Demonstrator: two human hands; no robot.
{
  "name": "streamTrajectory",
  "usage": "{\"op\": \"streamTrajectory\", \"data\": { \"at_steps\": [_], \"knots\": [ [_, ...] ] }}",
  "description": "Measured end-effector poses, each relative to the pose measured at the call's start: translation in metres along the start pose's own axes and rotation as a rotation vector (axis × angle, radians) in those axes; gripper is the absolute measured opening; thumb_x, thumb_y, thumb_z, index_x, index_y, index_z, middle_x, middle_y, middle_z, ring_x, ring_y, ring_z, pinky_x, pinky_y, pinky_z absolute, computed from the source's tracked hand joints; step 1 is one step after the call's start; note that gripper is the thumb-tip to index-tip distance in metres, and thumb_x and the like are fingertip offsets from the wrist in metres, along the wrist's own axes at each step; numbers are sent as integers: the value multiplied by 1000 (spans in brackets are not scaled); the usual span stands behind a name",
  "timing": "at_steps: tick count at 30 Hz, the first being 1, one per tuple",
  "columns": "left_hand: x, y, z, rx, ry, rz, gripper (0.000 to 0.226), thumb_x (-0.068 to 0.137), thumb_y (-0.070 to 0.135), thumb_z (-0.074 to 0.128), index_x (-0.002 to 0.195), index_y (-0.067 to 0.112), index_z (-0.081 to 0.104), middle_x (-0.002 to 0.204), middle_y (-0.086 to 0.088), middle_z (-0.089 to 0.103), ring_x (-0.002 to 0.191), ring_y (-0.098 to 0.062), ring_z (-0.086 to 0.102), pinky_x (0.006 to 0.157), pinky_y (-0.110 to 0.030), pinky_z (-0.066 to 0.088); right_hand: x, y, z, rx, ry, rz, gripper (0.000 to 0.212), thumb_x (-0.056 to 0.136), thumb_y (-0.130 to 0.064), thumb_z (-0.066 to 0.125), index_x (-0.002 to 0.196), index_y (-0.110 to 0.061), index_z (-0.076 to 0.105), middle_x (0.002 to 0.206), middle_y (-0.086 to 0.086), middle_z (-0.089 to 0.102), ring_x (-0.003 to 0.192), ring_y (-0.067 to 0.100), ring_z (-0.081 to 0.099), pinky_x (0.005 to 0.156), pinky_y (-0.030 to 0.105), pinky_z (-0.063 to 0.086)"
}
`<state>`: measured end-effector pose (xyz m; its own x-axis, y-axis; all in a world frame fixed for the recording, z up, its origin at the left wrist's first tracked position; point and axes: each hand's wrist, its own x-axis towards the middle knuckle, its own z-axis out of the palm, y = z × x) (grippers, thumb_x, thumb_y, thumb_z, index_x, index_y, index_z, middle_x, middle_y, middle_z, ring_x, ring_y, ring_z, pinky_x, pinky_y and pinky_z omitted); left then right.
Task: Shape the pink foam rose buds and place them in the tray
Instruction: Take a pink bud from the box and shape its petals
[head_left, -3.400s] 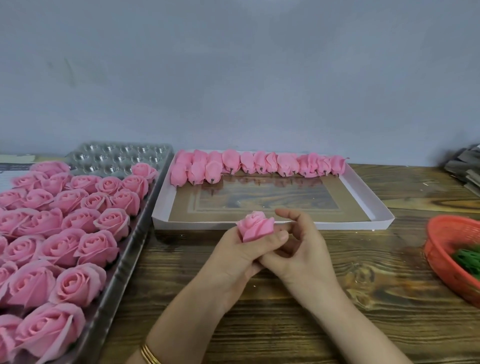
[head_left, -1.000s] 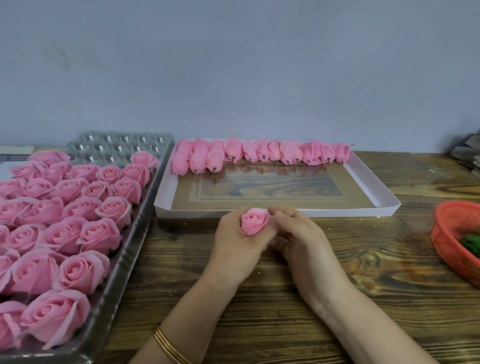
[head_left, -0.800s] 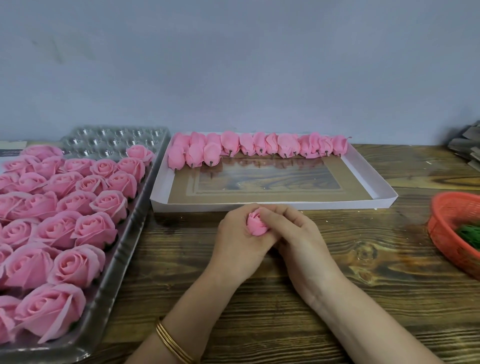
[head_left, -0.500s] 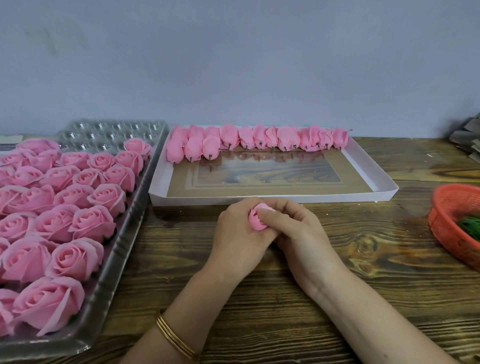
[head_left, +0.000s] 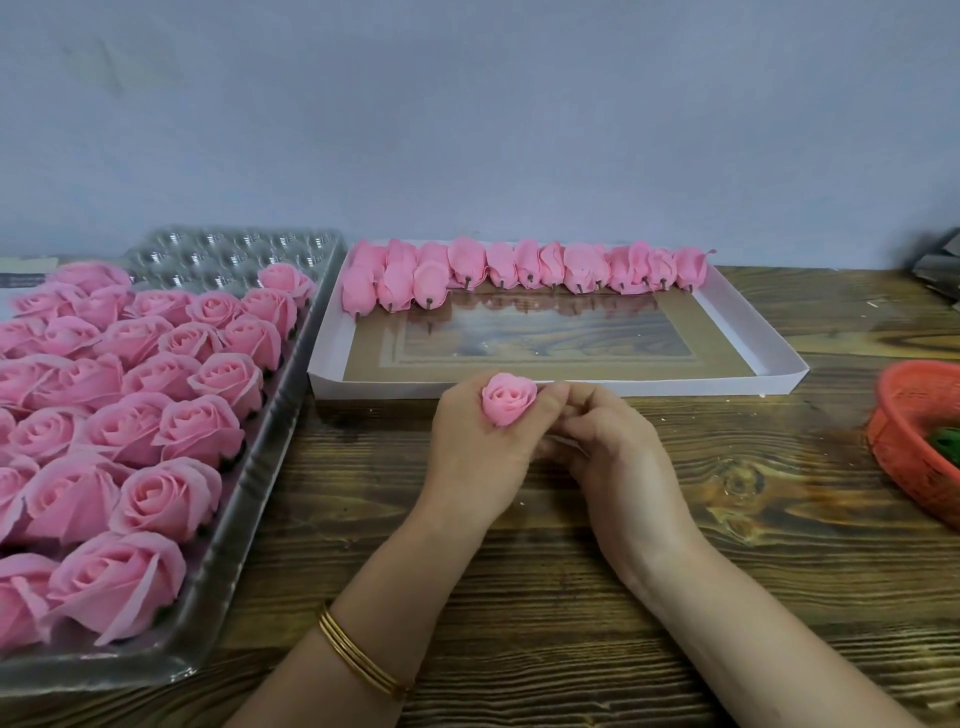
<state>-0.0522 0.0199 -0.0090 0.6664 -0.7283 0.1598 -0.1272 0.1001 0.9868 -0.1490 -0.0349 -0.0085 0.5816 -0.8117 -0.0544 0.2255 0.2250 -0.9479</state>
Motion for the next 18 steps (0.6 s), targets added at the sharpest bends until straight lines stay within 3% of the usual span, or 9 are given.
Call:
{"op": "streamTrajectory", "data": {
  "at_steps": [2, 4, 9, 14, 18],
  "knots": [
    [0, 0, 2, -41, 26, -5, 17, 80, 17, 78, 78, 4, 67, 81, -14, 70, 69, -20, 66, 62, -31, 55, -2, 2, 0, -133, -8, -62, 31, 65, 3, 61, 96, 0, 64, 90, 14, 69, 86, 22, 64, 83, 33, 52],
    [-1, 0, 3, -108, 37, -20, 25, 79, 15, 79, 85, -5, 64, 88, -23, 67, 69, -20, 66, 62, -30, 55, -5, 3, 2, -254, -41, -128, 37, 63, 7, 70, 99, -2, 64, 87, 11, 69, 81, 14, 65, 76, 24, 53],
    [-2, 2, 4, -247, -1, -71, 25, 78, 7, 77, 86, -11, 62, 68, -10, 64, 57, -7, 62, 52, -17, 49, -6, 5, 8, -389, -82, -244, 48, 67, 12, 79, 106, -12, 67, 94, 21, 70, 86, 28, 67, 78, 28, 55],
    [-2, 1, 4, -282, -59, -87, 10, 77, 1, 76, 78, 2, 66, 62, 0, 65, 58, -7, 62, 53, -17, 49, -8, 4, 8, -405, -69, -276, 47, 66, 10, 81, 102, -17, 69, 91, 13, 73, 86, 25, 70, 77, 26, 56],
    [0, 1, 0, -321, -115, -103, 10, 80, 0, 74, 75, 6, 67, 61, 1, 64, 57, -8, 63, 53, -18, 50, -7, 3, 8, -368, -106, -253, 46, 70, 14, 76, 105, -13, 69, 87, 19, 72, 79, 17, 64, 77, 30, 54]
  ]
}}
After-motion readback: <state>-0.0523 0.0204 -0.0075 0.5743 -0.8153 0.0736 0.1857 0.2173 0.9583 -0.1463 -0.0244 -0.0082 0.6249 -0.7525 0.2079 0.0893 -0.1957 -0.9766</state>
